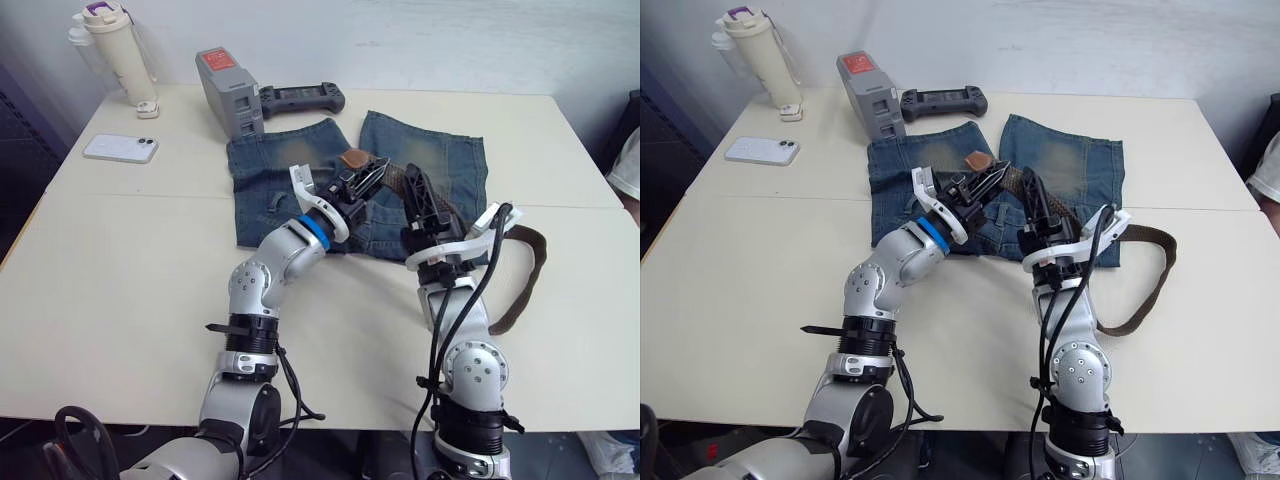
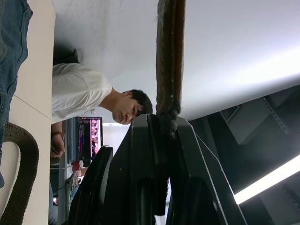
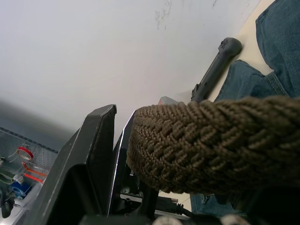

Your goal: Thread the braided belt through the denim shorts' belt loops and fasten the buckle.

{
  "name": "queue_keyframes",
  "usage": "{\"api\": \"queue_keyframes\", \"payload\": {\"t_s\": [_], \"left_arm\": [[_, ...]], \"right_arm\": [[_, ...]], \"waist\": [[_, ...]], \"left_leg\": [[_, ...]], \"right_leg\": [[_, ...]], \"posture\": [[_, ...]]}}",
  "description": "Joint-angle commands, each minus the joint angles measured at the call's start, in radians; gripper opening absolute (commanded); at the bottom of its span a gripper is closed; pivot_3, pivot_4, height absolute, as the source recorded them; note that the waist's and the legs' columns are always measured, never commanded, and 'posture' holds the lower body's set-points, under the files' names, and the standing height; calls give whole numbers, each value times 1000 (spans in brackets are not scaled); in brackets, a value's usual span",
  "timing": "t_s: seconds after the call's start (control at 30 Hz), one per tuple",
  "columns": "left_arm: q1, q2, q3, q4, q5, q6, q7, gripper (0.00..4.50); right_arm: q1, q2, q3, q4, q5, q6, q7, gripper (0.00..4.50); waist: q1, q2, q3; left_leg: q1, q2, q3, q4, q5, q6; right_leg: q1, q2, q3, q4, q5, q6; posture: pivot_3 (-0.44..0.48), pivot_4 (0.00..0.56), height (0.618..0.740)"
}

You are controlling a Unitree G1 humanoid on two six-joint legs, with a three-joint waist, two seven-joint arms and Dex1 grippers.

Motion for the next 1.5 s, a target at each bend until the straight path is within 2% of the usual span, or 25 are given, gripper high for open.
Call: {"api": "queue_keyframes", "payload": {"t_s": [0.03,0.17,0.2,0.27,0.4,0.6,0.67,0.73,0.77,0.83,0.87,0.93,1.0,1.07,1.1,1.2,1.33,1.4,1.5], "left_arm": [[13,-131,-13,-33,-30,-1,-5,0],[14,-129,-13,-31,-30,-9,-7,0],[14,-129,-14,-31,-30,-9,-7,0],[16,-129,-17,-31,-30,-9,-7,0],[21,-129,-24,-31,-32,-4,-3,0],[20,-118,-32,-34,-30,8,-5,0],[9,-79,-38,-60,-50,58,-51,889],[-14,-40,-30,-73,-60,88,-78,1438],[-26,-25,-23,-72,-58,93,-80,1964],[-55,36,-16,-58,-24,125,-115,2646],[-65,58,-13,-50,-8,140,-134,3216],[-88,104,-8,-32,34,163,-180,4081],[-125,189,-27,-9,136,183,-280,4336],[-157,292,-91,-14,300,174,-447,4336],[-179,366,-198,-38,453,123,-586,4336],[-218,485,-412,-65,757,-10,-853,4336],[-242,497,-460,12,931,-133,-1022,4336],[-236,506,-514,44,1072,-262,-1107,4336],[-231,480,-563,121,1234,-412,-1152,4336]], "right_arm": [[6,42,13,-25,10,0,13,2915],[10,43,16,-33,14,3,15,2915],[11,44,16,-33,16,2,15,2684],[12,47,14,-35,21,0,17,2087],[10,45,15,-46,30,-3,30,111],[0,33,-1,-47,32,-7,32,40],[3,5,-13,-65,35,4,27,0],[6,-32,-43,-92,53,14,13,0],[6,-48,-60,-105,65,18,5,0],[2,-93,-97,-136,89,29,-18,0],[1,-110,-106,-146,97,34,-26,0],[4,-146,-125,-167,119,44,-42,0],[22,-197,-167,-201,162,57,-67,0],[57,-276,-218,-248,210,81,-86,0],[104,-348,-269,-282,284,106,-94,0],[222,-522,-356,-338,415,180,-89,0],[396,-735,-493,-364,531,262,-8,0],[500,-839,-586,-371,534,326,85,0],[584,-940,-659,-396,550,377,177,0]], "waist": [[0,0,0],[0,0,0],[0,0,0],[0,0,0],[0,0,0],[0,0,0],[1,0,0],[3,0,0],[4,0,0],[9,0,0],[10,0,0],[9,0,0],[8,1,0],[11,1,1],[14,1,1],[27,1,1],[50,2,1],[51,2,1],[47,2,1]], "left_leg": [[0,0,0,0,0,0],[0,0,0,0,0,0],[0,0,0,0,0,0],[0,0,0,0,0,0],[0,0,0,0,0,0],[0,0,0,0,0,0],[0,0,0,0,0,0],[0,0,0,0,0,0],[0,0,0,0,0,0],[0,0,0,0,0,0],[0,0,0,0,0,0],[0,0,0,0,0,0],[1,0,1,-2,0,0],[0,0,1,-3,0,0],[0,0,1,-3,0,0],[0,0,4,-6,0,0],[0,-1,6,-9,0,0],[-1,0,5,-9,0,0],[0,0,7,-10,0,0]], "right_leg": [[0,0,0,0,0,0],[0,0,0,0,0,0],[0,0,0,0,0,0],[0,0,0,0,0,0],[0,0,0,0,0,0],[0,0,0,0,0,0],[0,0,0,0,0,0],[0,0,0,0,0,0],[0,0,0,-1,0,0],[0,0,0,-1,0,0],[0,0,0,-1,0,0],[0,0,0,-1,0,0],[0,0,0,-1,0,0],[-1,1,0,-2,0,0],[-1,0,0,-2,0,0],[-3,0,2,-3,0,0],[-3,0,3,-8,0,0],[-3,1,2,-8,0,0],[-4,1,3,-12,0,0]], "posture": [[0,150,740],[0,150,740],[0,150,740],[0,150,740],[0,150,740],[0,150,740],[0,150,740],[0,150,740],[0,150,740],[0,150,740],[0,150,740],[0,150,740],[0,150,740],[0,150,740],[0,150,740],[0,150,740],[0,150,740],[0,150,740],[0,150,740]]}}
